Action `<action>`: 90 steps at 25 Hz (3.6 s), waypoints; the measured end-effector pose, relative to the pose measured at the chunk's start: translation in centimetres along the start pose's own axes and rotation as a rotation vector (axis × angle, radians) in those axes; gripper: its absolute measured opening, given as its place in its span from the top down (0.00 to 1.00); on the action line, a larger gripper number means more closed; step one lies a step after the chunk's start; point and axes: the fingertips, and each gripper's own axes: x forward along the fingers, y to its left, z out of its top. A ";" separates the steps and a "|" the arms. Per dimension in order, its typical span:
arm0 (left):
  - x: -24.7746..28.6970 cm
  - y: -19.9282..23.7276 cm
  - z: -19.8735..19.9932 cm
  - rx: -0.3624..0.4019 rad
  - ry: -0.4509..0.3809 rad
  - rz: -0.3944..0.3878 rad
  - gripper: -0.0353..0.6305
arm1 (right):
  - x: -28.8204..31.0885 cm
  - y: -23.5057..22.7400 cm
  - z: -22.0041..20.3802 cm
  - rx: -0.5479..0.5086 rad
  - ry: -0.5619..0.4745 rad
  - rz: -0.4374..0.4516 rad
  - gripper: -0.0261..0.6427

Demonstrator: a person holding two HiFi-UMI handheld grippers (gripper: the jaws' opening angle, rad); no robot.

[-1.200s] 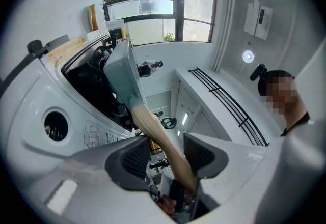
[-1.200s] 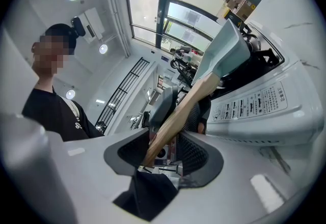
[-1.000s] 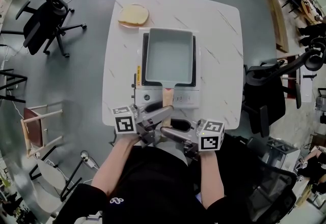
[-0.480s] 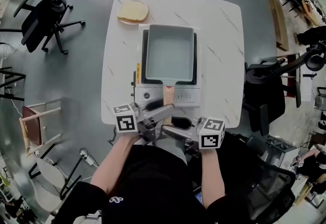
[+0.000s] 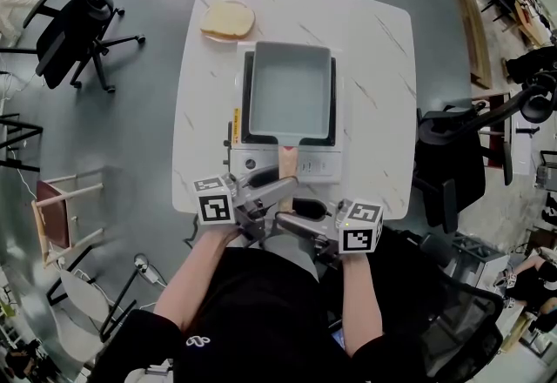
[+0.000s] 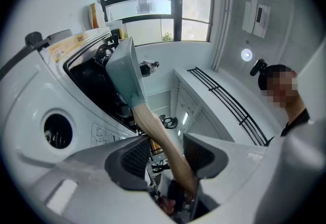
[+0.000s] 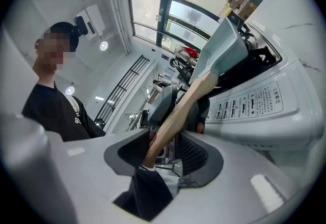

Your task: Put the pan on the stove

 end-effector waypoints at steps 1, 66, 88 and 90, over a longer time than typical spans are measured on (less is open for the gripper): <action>0.0 0.0 0.0 0.000 0.003 0.002 0.64 | 0.0 0.0 0.0 0.001 0.001 -0.004 0.69; -4.4 -10.8 5.8 0.933 -0.129 0.484 0.95 | -3.4 6.7 10.4 -0.639 -0.488 -0.699 0.96; -4.3 -11.6 6.5 1.038 -0.149 0.536 0.95 | -4.1 7.4 11.4 -0.685 -0.529 -0.751 0.96; -4.4 -11.7 6.5 1.029 -0.154 0.537 0.95 | -4.2 7.4 11.4 -0.687 -0.529 -0.751 0.96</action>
